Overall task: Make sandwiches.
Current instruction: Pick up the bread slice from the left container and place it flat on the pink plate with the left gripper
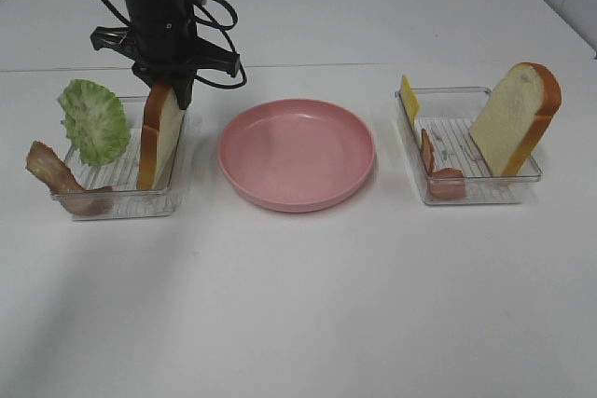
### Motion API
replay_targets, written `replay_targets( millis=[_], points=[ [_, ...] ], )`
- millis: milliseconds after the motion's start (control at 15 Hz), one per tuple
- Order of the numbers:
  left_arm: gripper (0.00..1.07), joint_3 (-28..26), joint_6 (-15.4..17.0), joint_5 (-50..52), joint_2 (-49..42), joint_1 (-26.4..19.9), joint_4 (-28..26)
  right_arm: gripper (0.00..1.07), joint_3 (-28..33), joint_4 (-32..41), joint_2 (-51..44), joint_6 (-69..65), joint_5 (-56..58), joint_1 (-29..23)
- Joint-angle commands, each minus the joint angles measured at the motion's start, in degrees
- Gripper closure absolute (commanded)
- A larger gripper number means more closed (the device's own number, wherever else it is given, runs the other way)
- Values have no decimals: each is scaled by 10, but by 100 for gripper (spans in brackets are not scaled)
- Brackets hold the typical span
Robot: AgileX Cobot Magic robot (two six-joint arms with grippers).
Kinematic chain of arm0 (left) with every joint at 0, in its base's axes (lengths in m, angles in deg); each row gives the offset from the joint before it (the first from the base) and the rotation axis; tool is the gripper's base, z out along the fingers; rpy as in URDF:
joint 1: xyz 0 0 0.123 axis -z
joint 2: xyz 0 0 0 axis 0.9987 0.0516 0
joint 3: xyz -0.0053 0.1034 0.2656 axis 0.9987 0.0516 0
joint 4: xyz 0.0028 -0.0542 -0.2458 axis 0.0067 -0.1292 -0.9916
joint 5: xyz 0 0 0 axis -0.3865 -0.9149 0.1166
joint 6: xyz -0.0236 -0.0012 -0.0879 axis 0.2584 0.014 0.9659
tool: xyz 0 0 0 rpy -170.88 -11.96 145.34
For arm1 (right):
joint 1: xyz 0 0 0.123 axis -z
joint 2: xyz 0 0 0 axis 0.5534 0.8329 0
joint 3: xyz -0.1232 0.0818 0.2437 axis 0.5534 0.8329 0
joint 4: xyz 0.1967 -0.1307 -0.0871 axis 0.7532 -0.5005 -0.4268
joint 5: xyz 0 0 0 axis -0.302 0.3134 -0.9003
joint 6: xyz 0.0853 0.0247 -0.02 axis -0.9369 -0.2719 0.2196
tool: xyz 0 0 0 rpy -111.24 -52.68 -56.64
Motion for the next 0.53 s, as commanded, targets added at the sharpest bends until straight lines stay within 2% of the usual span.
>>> replay_targets(
  millis=[67, 267, 467, 533],
  points=[
    [107, -2, -1, -35, -23, 1, -13, 30, 1, -1, -4, -3, -6, 4],
    [107, -3, -1, -35, -60, 1, -37, 30, 1, -1, -4, -3, -6, 4],
    [107, -3, -49, -35, -113, -2, -80, 30, 1, -1, -4, -3, -6, 4],
    [107, -5, -54, -35, -115, -5, -90, 30, 1, -1, -4, -3, -6, 4]
  ],
)
